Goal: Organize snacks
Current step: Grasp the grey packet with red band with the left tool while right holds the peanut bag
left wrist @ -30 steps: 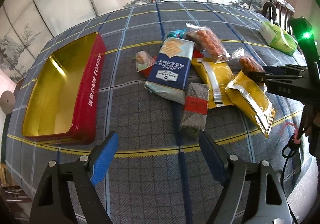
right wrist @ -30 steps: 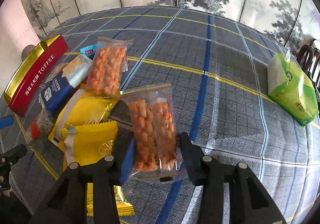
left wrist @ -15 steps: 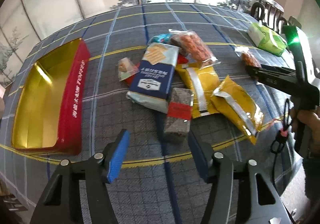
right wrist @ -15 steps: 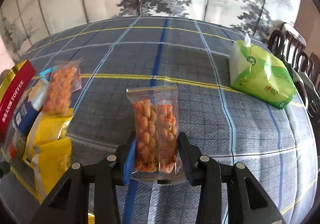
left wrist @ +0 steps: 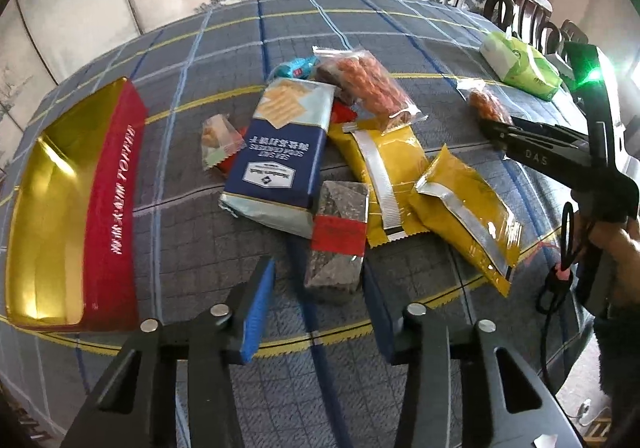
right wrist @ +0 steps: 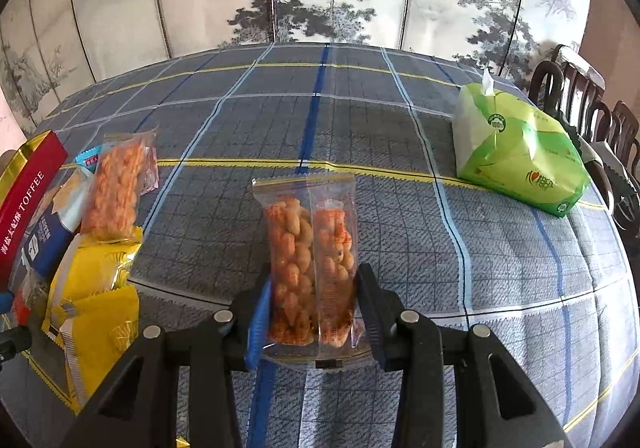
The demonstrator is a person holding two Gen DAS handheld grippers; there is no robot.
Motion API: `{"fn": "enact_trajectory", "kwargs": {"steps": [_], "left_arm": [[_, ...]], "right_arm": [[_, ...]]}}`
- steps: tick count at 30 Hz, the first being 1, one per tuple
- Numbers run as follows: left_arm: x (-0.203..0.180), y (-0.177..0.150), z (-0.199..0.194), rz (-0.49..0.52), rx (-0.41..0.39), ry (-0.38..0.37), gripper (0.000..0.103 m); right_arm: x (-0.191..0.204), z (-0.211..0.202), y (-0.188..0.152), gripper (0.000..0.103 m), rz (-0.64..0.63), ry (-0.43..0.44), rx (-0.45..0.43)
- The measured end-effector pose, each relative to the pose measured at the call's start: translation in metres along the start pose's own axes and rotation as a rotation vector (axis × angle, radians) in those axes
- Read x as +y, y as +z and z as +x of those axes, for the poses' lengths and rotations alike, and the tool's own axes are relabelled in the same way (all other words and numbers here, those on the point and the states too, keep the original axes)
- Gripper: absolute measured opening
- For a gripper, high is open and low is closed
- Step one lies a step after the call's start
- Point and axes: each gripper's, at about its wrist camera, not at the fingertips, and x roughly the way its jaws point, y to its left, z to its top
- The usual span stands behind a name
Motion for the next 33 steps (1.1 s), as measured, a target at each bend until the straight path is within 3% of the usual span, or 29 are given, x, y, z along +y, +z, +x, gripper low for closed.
{"fn": "enact_trajectory", "kwargs": {"steps": [8, 19, 28, 33], "left_arm": [[-0.003, 0.007, 0.012, 0.002, 0.025, -0.031, 0.025], [-0.002, 0.001, 0.007, -0.005, 0.021, -0.037, 0.024], [0.009, -0.003, -0.027, -0.020, -0.012, -0.071, 0.024], [0.032, 0.002, -0.049, -0.051, -0.063, -0.046, 0.024]], "right_arm": [[0.001, -0.002, -0.005, 0.041, 0.008, -0.004, -0.023], [0.003, -0.002, -0.006, 0.042, 0.007, -0.008, -0.027], [0.004, -0.003, -0.005, 0.042, 0.005, -0.011, -0.027], [0.004, -0.003, -0.005, 0.042, 0.004, -0.011, -0.027]]}}
